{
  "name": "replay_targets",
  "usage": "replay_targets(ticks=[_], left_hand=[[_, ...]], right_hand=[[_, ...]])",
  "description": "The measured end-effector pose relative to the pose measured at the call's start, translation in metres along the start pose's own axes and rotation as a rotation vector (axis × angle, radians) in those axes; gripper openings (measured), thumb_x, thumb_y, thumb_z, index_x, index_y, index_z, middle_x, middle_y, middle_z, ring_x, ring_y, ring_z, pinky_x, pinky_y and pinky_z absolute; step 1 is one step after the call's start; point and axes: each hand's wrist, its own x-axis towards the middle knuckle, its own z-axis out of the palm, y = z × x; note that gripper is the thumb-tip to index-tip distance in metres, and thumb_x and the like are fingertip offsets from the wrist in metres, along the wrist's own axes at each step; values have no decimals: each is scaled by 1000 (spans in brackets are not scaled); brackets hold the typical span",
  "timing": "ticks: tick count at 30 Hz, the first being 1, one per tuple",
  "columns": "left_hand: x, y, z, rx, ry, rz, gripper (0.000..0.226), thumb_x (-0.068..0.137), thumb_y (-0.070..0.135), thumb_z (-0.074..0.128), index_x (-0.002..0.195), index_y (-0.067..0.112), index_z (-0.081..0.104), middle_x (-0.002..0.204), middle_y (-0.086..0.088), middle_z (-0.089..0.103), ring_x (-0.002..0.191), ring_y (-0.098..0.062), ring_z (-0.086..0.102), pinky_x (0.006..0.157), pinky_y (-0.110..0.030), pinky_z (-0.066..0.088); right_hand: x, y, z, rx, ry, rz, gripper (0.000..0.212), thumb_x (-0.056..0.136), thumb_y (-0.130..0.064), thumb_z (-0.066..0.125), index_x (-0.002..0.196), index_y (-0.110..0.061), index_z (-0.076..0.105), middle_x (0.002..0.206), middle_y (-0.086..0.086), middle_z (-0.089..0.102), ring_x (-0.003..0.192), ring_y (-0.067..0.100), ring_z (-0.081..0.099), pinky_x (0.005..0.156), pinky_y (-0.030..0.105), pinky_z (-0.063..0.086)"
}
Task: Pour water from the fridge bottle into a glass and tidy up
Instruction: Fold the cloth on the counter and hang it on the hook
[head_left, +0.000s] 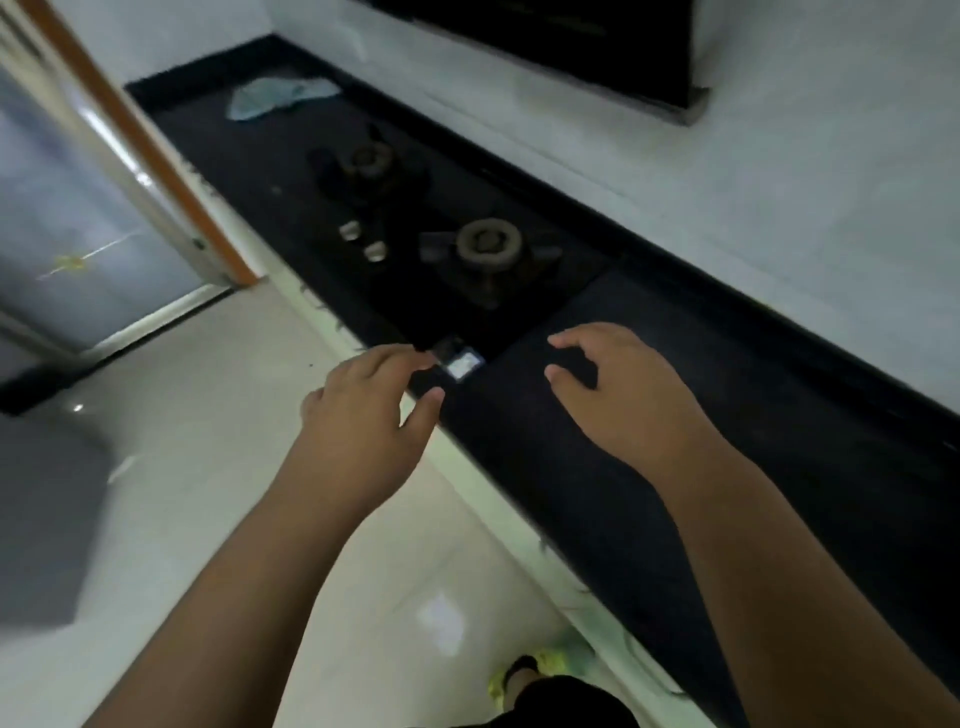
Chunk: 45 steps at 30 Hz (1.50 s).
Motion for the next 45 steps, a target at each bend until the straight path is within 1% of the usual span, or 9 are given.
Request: replay_targets(ticks=[10,13,15,19,25,32,35,39,45], left_hand=[[-209,-199,-106,-26,195,-416,39,102,50,48,138,36,58,148,15,54,138,-19,47,109,-48,42],[-259,-231,-118,-7,197,-522,42,103,52,46,139,36,57,149,15,53,134,-20,51,106,-47,44],[-282,-247,-124,17,203,-579,43,102,53,44,140,36,57,150,15,53,133,-20,53,106,-49,44],[-296,-272,-133,68,156,-656,47,103,55,39,145,38,51,155,15,47,145,-17,41,114,-50,36],[-253,-312,-152,104,130,-690,46,104,55,39,146,39,50,158,15,43,147,-16,37,116,-49,33],[-162,-365,-181,106,149,-756,45,104,55,40,145,40,51,158,17,43,147,-14,36,117,-48,32],[-118,-388,-194,95,175,-783,44,103,55,40,143,41,52,156,18,44,146,-12,38,117,-47,32],[-59,-421,-205,59,212,-800,43,104,54,42,142,39,53,156,16,45,145,-16,40,115,-49,34],[19,-484,-227,29,210,-814,43,104,54,41,144,40,51,156,17,44,146,-16,39,116,-49,34]], right_hand=[[-81,-196,116,-179,-241,-380,40,99,-41,61,137,-31,60,145,-12,53,123,15,55,105,38,47],[-100,-234,140,-255,-252,-470,39,99,-44,59,136,-33,60,144,-14,55,132,17,51,112,43,42],[-107,-254,153,-288,-257,-512,38,100,-43,57,137,-35,60,147,-16,54,139,14,45,116,39,36],[-103,-286,181,-347,-247,-578,39,102,-46,53,139,-37,61,154,-15,49,146,12,39,116,38,31],[-46,-316,226,-331,-284,-563,40,102,-49,50,140,-39,59,158,-15,45,148,11,37,119,38,30],[72,-370,270,-276,-358,-588,38,101,-45,54,138,-38,60,155,-16,46,144,11,40,115,38,33],[125,-399,279,-263,-380,-617,36,101,-44,55,135,-36,62,152,-16,50,135,13,49,112,42,42],[189,-439,296,-294,-408,-669,34,101,-43,55,133,-34,63,146,-16,55,120,16,58,108,43,45],[260,-490,328,-328,-455,-692,37,101,-43,54,137,-33,59,147,-15,54,134,14,51,109,43,46]])
